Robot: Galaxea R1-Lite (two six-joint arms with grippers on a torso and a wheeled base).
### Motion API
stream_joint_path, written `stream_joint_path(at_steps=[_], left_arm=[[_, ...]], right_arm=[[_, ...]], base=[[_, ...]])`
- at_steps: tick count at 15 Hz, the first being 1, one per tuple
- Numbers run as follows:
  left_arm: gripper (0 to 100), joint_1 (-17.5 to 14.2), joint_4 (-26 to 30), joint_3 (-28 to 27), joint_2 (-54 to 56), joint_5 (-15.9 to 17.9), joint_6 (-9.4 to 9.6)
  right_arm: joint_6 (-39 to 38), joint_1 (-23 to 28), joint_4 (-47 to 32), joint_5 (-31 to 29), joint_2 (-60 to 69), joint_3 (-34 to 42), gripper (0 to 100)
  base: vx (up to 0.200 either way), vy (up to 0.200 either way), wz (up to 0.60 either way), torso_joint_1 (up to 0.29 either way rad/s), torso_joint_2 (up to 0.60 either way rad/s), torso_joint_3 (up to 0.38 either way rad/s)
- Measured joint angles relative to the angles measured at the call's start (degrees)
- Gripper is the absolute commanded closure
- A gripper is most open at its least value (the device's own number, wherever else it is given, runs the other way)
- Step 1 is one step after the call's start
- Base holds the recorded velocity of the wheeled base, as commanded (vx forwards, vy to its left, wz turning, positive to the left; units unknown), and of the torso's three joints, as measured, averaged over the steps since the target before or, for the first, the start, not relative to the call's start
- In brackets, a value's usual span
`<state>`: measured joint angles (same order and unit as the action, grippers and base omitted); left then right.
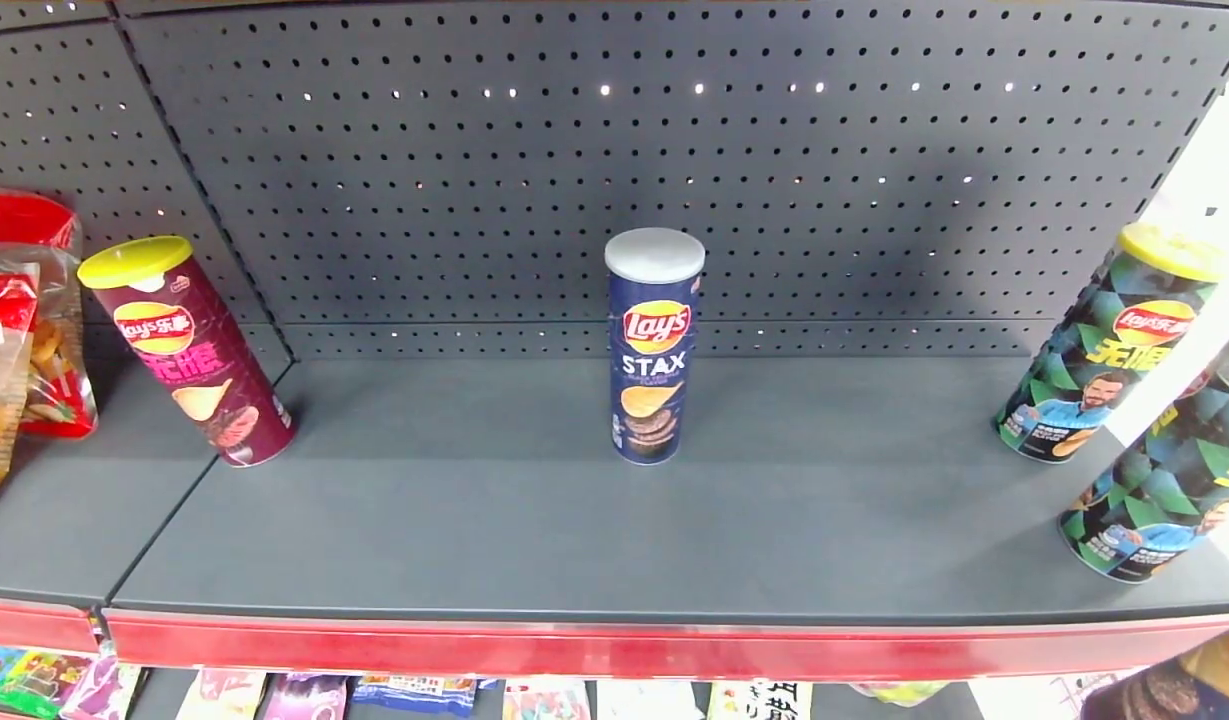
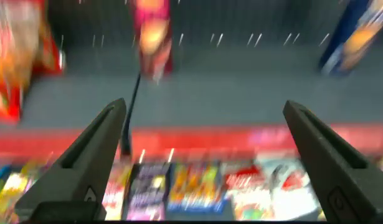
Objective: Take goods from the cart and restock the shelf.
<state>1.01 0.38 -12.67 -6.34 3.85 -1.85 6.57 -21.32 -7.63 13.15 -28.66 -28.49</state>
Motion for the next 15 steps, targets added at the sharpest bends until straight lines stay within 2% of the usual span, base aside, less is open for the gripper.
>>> stream_joint_path(at_steps=[1,3,4,6,8,9,12,15], left_arm=[[0,0.6,-0.2,-5.2,-4.7,2.3,-0.46],[0,2.4,-0.5,-14.6,-16.9,10.5,0.33],[0,3.3,-0.8,-18.1,-23.0,15.0,1.72],[0,5.3,-2.9,-23.2,-36.1,23.5,6.19],[0,8.7,-5.9,-26.1,-47.0,28.7,10.30],[0,11.5,-7.2,-27.5,-52.1,30.3,11.62],[0,18.0,-11.0,-31.3,-64.5,32.0,14.23],[0,20.4,-17.5,-34.7,-74.3,32.4,16.79]], right_arm=[[0.0,0.0,0.0,0.0,-0.1,-0.4,100],[0.0,0.0,0.0,-0.1,-0.4,-1.4,100],[0.0,0.0,-0.1,-0.2,-0.5,-2.0,100],[0.0,0.1,-0.2,-0.5,-0.8,-3.3,100],[0.0,0.2,-0.2,-0.6,-1.0,-4.1,100],[0.0,0.3,-0.3,-0.7,-1.1,-4.3,100],[0.0,0.4,-0.3,-0.7,-1.2,-4.4,100],[0.0,0.4,-0.4,-0.7,-1.2,-4.5,100]], base=[[0.000,0.000,0.00,0.000,0.00,0.000],[0.000,0.000,0.00,0.000,0.00,0.000],[0.000,0.000,0.00,0.000,0.00,0.000],[0.000,0.000,0.00,0.000,0.00,0.000],[0.000,0.000,0.00,0.000,0.00,0.000],[0.000,0.000,0.00,0.000,0.00,0.000],[0.000,0.000,0.00,0.000,0.00,0.000],[0.000,0.000,0.00,0.000,0.00,0.000]])
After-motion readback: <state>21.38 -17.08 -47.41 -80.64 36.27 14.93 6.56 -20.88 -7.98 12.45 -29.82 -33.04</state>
